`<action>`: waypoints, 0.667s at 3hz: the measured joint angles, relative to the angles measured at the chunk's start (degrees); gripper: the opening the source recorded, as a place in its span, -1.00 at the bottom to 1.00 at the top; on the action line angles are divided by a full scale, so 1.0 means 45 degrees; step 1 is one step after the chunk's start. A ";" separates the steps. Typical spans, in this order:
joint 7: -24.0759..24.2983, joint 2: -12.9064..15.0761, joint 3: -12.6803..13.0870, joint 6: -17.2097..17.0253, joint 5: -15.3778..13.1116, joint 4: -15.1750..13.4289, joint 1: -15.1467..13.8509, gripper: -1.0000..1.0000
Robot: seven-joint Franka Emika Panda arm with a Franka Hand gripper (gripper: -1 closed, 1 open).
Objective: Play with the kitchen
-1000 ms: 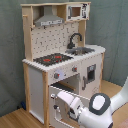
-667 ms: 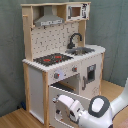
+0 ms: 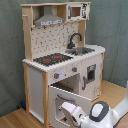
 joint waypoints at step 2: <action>0.0417 0.1071 0.0266 0.0000 0.1253 -0.2027 0.0032 1.00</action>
